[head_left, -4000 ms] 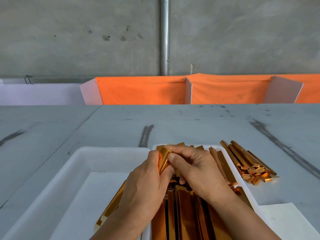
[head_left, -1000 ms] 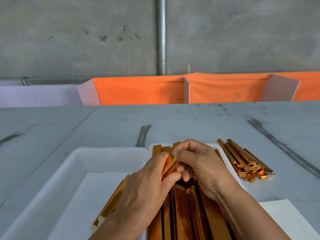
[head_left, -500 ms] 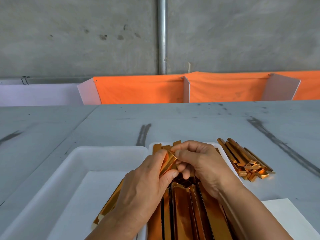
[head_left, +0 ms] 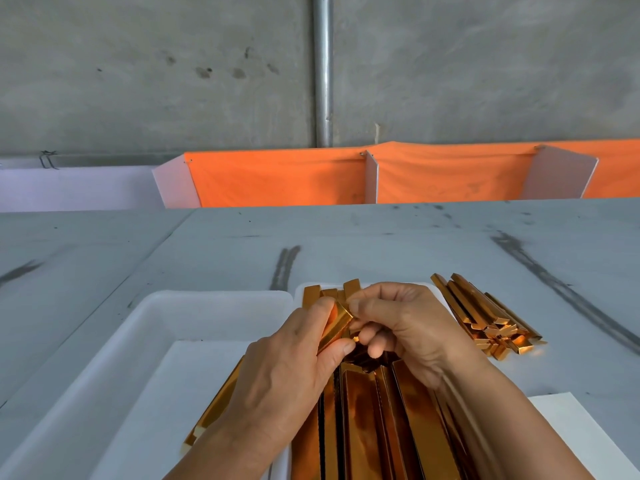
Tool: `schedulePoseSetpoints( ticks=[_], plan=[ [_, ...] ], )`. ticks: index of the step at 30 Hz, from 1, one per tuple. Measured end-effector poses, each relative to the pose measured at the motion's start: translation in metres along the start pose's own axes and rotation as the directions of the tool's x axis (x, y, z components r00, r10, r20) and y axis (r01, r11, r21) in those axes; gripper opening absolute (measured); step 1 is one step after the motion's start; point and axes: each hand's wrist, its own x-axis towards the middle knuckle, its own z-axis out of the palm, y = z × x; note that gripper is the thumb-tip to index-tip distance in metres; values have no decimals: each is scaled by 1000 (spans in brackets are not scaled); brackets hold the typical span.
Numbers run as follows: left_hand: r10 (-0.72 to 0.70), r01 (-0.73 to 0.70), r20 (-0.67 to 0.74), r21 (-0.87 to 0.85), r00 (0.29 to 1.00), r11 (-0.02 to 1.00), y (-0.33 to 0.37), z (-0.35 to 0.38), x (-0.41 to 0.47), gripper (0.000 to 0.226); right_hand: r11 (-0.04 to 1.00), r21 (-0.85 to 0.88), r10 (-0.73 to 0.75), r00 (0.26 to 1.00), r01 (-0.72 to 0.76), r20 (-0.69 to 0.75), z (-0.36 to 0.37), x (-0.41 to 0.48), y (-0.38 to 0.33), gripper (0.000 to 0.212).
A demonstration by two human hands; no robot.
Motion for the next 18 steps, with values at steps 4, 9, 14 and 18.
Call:
schedulePoseSetpoints(
  ticks=[4,9,14,18],
  plan=[
    [-8,8,-8,20,1000,1000,0,0,1,57,987,-122,-107,994,102,-32,3,-2,3,14],
    [-32,34,-32,53,999,998,0,0,2,57,930,-268,-275,960,252,-54,8,-3,9,16],
    [-40,43,-40,61,998,997,0,-1,3,54,940,-225,-268,963,257,-18,11,-1,9,10],
    [-39,42,-44,67,998,997,1,-1,2,52,930,-244,-284,959,276,3,9,-2,9,9]
  ],
)
